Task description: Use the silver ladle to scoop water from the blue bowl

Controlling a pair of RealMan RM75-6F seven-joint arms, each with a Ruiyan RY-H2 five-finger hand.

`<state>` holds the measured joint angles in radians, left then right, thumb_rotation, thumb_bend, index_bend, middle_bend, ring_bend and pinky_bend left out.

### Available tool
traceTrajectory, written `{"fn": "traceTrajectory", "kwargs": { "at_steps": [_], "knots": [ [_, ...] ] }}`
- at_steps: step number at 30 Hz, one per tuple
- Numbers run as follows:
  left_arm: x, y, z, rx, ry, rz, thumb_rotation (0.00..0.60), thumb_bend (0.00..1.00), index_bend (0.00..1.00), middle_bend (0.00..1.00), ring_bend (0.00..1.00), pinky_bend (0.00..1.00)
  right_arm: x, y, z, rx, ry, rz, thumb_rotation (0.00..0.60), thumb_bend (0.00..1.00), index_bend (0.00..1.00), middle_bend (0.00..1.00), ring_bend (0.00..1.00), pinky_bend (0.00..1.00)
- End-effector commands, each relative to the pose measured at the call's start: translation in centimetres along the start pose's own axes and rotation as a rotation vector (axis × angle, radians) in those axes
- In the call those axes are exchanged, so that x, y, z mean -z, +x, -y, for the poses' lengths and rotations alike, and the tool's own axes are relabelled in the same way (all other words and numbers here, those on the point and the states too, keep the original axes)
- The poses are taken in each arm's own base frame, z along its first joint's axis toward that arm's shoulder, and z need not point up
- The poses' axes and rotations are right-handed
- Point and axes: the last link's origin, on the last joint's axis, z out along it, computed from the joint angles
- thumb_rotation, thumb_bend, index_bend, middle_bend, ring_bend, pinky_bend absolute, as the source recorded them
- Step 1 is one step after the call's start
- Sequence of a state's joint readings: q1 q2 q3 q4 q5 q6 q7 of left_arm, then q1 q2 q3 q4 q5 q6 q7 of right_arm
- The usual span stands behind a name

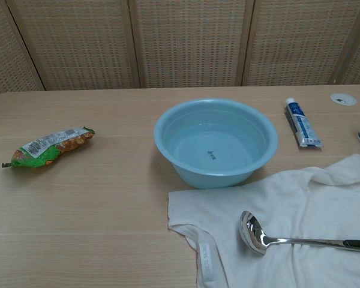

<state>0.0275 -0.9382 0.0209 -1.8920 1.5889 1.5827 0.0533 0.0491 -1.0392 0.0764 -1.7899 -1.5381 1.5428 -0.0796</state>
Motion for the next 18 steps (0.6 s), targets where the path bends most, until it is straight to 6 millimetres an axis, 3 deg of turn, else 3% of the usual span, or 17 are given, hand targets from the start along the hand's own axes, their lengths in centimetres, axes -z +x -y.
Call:
{"fn": "traceTrajectory", "kwargs": {
  "at_steps": [1,6,7,8,9,10,12,14,18],
  "knots": [
    [0.0,0.0,0.0,-0.001,0.002,0.001,0.6,0.0,0.0,0.0,0.0,0.0,-0.1,-0.1,-0.1,0.002,-0.002,0.004,0.6,0.0,0.0,0.0,0.0,0.0],
    [-0.1,-0.2,0.0,-0.008,0.002,0.007,0.6,0.0,0.0,0.0,0.0,0.0,-0.1,-0.5,-0.1,0.008,-0.006,0.049,0.6,0.0,0.0,0.03,0.02,0.0],
    [-0.1,-0.3,0.0,-0.01,0.003,0.01,0.6,0.0,0.0,0.0,0.0,0.0,-0.1,-0.7,-0.1,0.016,-0.002,0.068,0.6,0.0,0.0,0.14,0.14,0.02],
    [-0.1,-0.4,-0.1,-0.011,0.002,0.012,0.6,0.0,0.0,0.0,0.0,0.0,-0.2,-1.0,0.1,0.022,0.003,0.089,0.6,0.0,0.0,0.25,0.27,0.1],
    [-0.2,-0.4,-0.1,-0.013,0.003,0.013,0.6,0.0,0.0,0.0,0.0,0.0,-0.3,-1.6,0.3,0.024,0.011,0.132,0.6,0.0,0.0,0.49,0.54,0.33],
    [-0.2,-0.5,-0.1,-0.014,0.004,0.015,0.6,0.0,0.0,0.0,0.0,0.0,-0.4,-2.3,0.6,0.031,0.027,0.186,0.6,0.0,0.0,0.64,0.7,0.54],
    [-0.4,-0.5,0.0,-0.015,0.009,0.015,0.6,0.0,0.0,0.0,0.0,0.0,-0.7,-3.6,1.3,0.044,0.067,0.313,0.6,0.0,0.03,0.79,0.86,0.86],
    [-0.5,-0.5,0.0,-0.016,0.011,0.015,0.6,0.0,0.0,0.0,0.0,0.0,-1.2,-4.2,1.9,0.038,0.095,0.366,0.6,0.0,0.08,0.86,0.92,0.97],
    [-0.7,-0.6,0.0,-0.015,0.02,0.019,0.6,0.0,0.0,0.0,0.0,0.0,-2.5,-5.8,3.4,0.121,0.189,0.462,0.6,0.02,0.29,0.93,0.98,1.0]
  ]
}}
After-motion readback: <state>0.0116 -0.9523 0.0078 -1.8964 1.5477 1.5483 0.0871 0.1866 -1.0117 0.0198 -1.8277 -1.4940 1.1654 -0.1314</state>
